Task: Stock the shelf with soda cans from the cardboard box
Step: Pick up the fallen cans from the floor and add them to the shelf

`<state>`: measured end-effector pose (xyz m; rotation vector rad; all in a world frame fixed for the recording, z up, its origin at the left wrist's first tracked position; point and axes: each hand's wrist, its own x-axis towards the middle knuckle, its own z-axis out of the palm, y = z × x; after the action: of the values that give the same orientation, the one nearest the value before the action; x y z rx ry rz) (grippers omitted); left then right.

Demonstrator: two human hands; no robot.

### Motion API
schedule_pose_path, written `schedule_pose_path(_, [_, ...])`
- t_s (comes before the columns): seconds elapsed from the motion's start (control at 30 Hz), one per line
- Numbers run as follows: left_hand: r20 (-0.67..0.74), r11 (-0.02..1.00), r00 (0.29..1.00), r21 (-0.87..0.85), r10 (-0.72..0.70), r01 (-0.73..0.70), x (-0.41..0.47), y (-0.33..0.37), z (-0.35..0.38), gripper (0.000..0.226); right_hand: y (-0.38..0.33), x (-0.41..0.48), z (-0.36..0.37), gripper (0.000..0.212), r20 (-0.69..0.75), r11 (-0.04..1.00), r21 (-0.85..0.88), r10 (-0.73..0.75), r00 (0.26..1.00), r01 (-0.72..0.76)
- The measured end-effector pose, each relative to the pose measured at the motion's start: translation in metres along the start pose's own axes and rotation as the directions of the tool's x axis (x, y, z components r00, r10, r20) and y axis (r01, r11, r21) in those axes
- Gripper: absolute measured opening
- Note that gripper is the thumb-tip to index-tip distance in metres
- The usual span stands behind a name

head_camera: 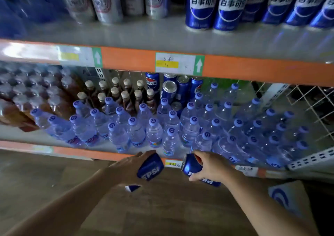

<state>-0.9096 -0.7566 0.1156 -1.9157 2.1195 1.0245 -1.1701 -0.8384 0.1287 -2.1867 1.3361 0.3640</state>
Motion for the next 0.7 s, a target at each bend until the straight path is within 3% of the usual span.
schedule_pose_path(0.37, [-0.042,0.998,0.997,0.003,0.069,-0.069,-0.073,0.09,-0.121,0.091,-0.031,-0.098,-0.137,0.084,-0.074,0.997,0.071,0.025,0.997,-0.02])
schedule_pose_path(0.7, [-0.142,0.987,0.989,-0.149,0.045,-0.067,-0.082,0.175,-0.214,0.096,-0.011,-0.144,-0.258,0.073,-0.275,0.992,0.128,0.034,0.961,0.001])
